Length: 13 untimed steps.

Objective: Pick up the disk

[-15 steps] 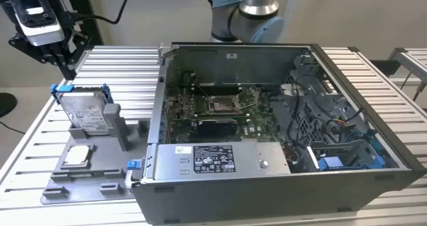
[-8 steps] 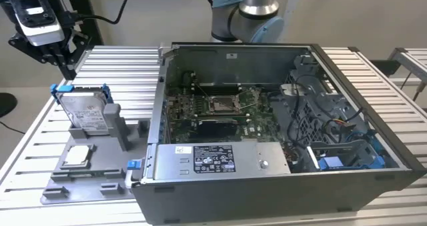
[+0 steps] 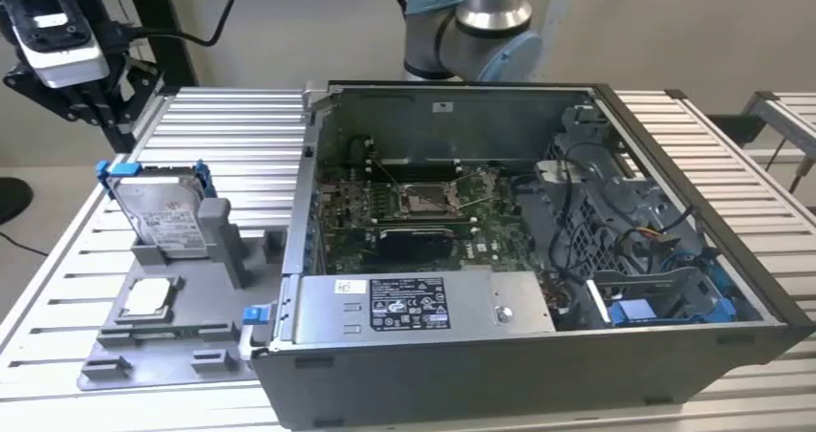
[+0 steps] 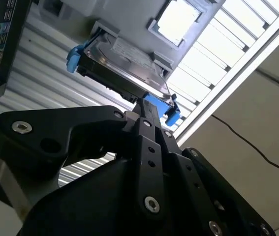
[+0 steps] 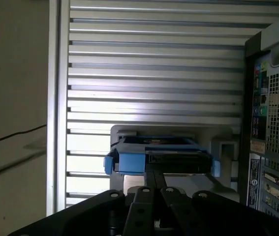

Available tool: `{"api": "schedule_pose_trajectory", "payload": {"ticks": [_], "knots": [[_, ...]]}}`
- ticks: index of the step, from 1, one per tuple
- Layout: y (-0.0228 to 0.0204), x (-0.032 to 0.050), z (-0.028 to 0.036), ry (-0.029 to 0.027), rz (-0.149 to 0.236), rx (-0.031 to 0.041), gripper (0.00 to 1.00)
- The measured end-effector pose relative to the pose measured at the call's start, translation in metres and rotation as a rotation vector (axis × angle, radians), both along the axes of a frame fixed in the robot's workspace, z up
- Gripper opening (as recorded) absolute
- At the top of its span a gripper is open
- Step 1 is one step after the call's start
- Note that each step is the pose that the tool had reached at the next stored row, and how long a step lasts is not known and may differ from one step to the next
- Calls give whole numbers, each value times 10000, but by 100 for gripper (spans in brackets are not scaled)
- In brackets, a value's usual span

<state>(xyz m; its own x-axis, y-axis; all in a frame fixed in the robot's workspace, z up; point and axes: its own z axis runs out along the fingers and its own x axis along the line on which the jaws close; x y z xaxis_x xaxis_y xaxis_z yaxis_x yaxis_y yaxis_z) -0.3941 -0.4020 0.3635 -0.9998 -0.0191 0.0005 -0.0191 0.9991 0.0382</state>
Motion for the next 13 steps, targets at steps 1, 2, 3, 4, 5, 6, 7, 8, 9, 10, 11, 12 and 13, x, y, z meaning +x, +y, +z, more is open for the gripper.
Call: {"api": "schedule_pose_trajectory", "payload": {"ticks": [1, 2, 3, 4, 5, 6, 7, 8, 9, 10, 11, 12, 13], "knots": [[-4, -16, 0, -1, 0, 0, 0], [-9, -32, 0, 0, 1, 0, 0], [-16, -46, 0, 1, 0, -1, 0], [-24, -61, 0, 0, 2, 0, 0], [-29, -77, 0, 0, 0, 0, 0], [-32, -94, 0, 1, 0, 0, 0], [-32, -111, -1, 0, 0, 0, 0], [-33, -127, -2, -1, 0, 0, 0], [-33, -145, -1, 0, 0, 0, 0], [-33, -160, -2, 1, 0, 0, 0], [-34, -172, -2, 1, 0, -1, 0], [-34, -181, -2, 1, 0, 0, 0], [-34, -182, -2, 1, 1, -1, 0]]}}
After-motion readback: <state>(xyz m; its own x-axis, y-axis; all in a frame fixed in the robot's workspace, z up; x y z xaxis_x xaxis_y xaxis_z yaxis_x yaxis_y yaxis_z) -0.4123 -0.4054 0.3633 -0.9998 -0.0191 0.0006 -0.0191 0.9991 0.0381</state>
